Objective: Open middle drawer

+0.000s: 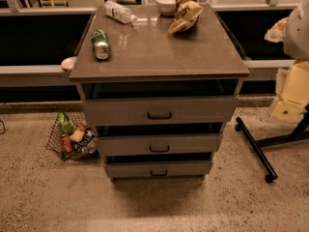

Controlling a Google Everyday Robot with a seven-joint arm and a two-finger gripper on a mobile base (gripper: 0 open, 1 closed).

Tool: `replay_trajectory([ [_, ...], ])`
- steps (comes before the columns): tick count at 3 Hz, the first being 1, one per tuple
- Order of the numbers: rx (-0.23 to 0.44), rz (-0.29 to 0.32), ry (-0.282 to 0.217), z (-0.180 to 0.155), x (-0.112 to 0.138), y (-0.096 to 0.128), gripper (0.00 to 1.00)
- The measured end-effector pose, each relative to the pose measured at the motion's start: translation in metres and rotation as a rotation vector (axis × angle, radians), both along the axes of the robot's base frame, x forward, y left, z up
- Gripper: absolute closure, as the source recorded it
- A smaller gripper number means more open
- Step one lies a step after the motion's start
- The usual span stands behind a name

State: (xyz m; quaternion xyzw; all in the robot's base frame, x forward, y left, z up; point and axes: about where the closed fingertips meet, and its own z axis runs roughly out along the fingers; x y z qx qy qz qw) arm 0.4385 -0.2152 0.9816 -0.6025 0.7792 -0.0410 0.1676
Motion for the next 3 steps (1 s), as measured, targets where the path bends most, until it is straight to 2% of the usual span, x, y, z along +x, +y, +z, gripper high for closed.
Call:
replay_trajectory([
  [1, 0.004, 0.004, -0.004, -0.002, 0.001, 0.001, 0.0],
  [2, 0.04, 0.036, 0.011, -0.032, 0.006, 0.009, 0.0],
  [3, 0.094, 0.089, 0.042, -0.081, 0.012, 0.024, 0.0],
])
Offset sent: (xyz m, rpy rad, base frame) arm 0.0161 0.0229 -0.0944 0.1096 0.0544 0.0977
